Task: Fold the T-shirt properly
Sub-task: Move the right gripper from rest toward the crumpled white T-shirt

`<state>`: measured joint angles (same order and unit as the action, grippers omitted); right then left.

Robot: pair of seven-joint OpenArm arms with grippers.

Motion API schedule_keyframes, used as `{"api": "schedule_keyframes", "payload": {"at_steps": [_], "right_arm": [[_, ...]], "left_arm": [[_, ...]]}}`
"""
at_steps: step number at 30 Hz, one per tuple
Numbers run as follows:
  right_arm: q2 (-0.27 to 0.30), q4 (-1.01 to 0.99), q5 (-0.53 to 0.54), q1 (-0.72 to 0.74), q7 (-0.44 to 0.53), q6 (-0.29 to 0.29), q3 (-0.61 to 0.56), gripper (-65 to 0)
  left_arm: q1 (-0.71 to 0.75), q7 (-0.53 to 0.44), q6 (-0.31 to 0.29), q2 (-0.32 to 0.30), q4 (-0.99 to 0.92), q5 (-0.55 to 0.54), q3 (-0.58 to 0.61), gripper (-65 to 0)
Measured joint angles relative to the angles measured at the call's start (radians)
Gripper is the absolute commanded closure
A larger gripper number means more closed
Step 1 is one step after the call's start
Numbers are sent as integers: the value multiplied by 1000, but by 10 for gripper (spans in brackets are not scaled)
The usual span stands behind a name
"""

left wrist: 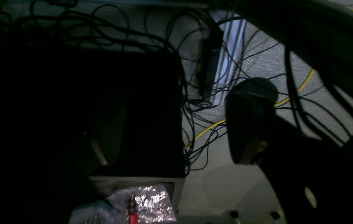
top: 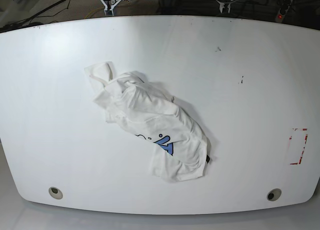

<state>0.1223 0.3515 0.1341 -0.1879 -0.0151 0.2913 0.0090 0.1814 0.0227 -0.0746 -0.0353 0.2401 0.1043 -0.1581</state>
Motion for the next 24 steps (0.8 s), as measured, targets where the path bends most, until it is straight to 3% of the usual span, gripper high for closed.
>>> {"api": "schedule_keyframes", "payload": {"at_steps": [8,13,19,24], "right_arm": [[2,175,2,-86,0,0,0,-197],[5,296,1,-173,-74,1,5,-197],[5,523,-2,-313,-143,-2,4,-197],[6,733,2,-443,-181,0,8,-195]], "left_arm": [[50,5,-1,2,80,0,0,-465],[143,12,-4,2,240,0,0,-465],[310,96,-4,2,542,0,1,-465],[483,103,-4,1,853,0,2,-465]]}}
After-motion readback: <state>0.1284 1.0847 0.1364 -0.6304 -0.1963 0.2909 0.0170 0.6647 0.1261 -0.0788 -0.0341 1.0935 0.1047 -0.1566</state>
